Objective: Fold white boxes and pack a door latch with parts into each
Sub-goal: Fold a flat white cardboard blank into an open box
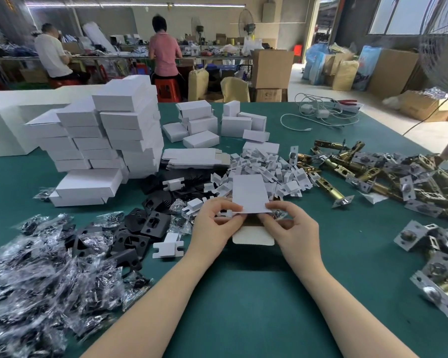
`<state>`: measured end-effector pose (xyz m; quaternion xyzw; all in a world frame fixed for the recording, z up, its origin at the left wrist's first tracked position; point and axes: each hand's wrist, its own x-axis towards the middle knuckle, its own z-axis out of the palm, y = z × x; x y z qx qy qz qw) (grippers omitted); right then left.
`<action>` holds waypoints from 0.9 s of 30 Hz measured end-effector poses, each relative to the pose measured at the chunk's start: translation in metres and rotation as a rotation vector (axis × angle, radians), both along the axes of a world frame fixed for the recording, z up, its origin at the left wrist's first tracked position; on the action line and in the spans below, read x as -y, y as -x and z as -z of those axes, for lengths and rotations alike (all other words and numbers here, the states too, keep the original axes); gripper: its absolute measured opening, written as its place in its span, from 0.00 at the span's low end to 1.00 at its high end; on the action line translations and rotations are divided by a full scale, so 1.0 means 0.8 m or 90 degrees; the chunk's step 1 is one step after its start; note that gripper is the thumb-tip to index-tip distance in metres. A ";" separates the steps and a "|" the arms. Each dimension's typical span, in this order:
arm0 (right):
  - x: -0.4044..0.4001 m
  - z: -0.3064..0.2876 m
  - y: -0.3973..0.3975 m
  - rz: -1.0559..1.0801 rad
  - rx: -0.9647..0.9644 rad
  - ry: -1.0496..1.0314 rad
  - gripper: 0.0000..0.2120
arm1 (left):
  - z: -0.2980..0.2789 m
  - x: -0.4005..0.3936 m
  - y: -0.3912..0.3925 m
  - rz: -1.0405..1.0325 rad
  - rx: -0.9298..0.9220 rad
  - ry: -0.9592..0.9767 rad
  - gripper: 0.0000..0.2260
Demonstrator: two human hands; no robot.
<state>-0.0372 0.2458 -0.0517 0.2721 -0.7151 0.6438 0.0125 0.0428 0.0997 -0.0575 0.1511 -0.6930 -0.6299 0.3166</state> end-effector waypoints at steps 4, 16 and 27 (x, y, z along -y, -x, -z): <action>0.002 0.002 -0.005 -0.029 -0.083 -0.009 0.19 | 0.000 0.007 -0.001 -0.042 -0.008 -0.095 0.07; -0.003 0.006 0.000 -0.103 -0.174 -0.070 0.27 | -0.009 0.008 -0.004 0.086 -0.020 -0.208 0.10; -0.003 0.008 0.003 -0.089 -0.230 -0.135 0.09 | -0.004 0.010 -0.002 0.051 0.008 -0.194 0.11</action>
